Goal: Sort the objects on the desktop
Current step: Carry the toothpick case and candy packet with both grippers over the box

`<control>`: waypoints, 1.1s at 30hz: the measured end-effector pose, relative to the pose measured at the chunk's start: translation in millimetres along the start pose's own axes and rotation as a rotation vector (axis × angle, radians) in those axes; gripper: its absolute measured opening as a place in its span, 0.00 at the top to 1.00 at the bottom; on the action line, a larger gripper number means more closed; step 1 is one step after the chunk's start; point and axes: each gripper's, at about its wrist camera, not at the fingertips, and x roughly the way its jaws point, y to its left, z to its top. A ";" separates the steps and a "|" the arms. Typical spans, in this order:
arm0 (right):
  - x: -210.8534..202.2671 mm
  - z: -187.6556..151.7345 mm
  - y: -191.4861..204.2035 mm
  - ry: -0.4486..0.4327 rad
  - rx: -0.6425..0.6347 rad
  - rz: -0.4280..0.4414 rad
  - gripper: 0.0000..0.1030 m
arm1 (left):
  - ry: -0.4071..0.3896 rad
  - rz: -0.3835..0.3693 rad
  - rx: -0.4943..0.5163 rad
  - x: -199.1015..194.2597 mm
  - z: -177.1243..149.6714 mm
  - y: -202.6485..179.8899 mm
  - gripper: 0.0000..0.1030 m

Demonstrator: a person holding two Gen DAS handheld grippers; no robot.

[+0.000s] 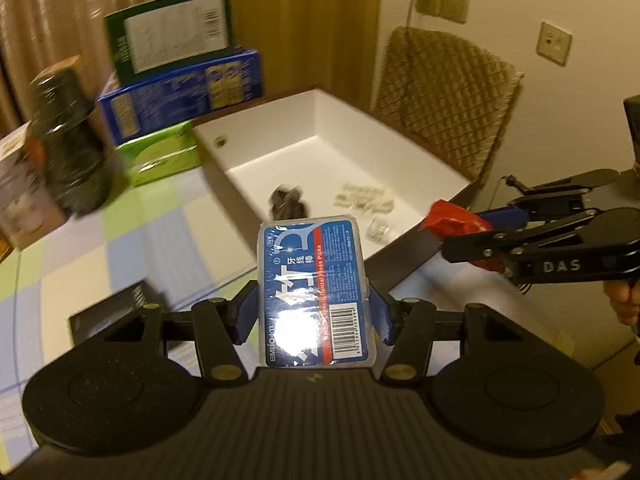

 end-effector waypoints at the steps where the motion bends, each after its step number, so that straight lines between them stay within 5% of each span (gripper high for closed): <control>1: -0.3 2.3 -3.1 -0.005 -0.002 -0.001 0.70 | -0.002 -0.004 0.007 4.6 5.5 -3.8 0.49; 12: 35.9 45.5 -47.6 -0.012 -0.026 -0.009 0.70 | -0.003 0.003 0.042 60.3 59.5 -11.1 0.49; 33: 140.2 115.7 -106.1 0.045 -0.062 -0.065 0.70 | 0.092 0.066 0.023 187.4 138.7 45.9 0.49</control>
